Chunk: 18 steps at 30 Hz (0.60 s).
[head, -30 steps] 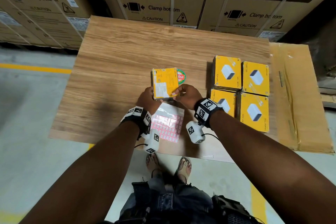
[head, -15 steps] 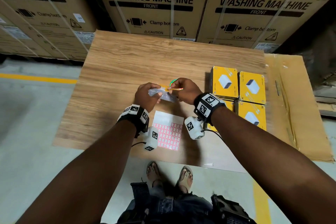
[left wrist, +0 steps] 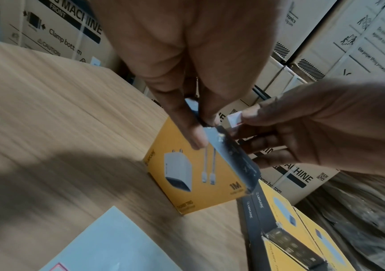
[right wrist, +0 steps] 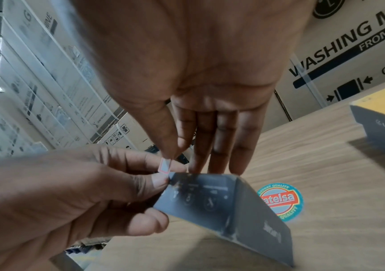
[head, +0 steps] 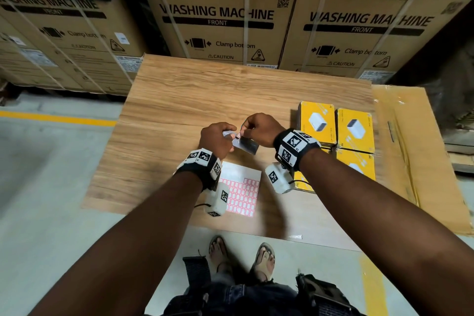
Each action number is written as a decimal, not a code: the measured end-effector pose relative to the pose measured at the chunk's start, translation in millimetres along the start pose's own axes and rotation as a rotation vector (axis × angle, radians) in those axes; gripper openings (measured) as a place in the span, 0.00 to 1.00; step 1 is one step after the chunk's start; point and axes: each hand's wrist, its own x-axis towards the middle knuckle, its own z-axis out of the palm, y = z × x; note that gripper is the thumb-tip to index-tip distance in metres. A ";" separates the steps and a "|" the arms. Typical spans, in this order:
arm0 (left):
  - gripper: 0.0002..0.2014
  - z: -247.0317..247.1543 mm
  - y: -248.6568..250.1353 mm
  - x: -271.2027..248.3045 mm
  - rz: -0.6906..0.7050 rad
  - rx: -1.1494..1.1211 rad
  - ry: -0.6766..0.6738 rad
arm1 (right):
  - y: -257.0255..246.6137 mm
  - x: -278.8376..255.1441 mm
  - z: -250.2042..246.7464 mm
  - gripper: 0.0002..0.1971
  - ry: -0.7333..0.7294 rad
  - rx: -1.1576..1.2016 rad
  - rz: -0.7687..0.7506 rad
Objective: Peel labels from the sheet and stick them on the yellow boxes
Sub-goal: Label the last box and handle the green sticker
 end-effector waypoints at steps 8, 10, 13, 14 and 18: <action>0.12 5.5 -5.3 -2.5 -0.049 -0.006 0.015 | -1.4 5.9 -1.5 0.09 -0.070 -0.167 0.026; 0.12 6.1 -5.3 -1.8 -0.066 -0.021 0.016 | -1.7 8.1 -1.5 0.09 -0.084 -0.196 0.034; 0.12 8.5 -4.2 -0.6 -0.073 -0.040 0.016 | -3.0 9.8 -1.8 0.08 -0.097 -0.233 0.037; 0.12 8.9 -3.6 -1.0 -0.071 -0.039 0.015 | -3.6 9.7 -2.1 0.07 -0.099 -0.247 0.031; 0.13 10.6 -4.8 -2.1 -0.073 -0.032 0.031 | -6.4 8.7 -4.2 0.09 -0.107 -0.296 0.011</action>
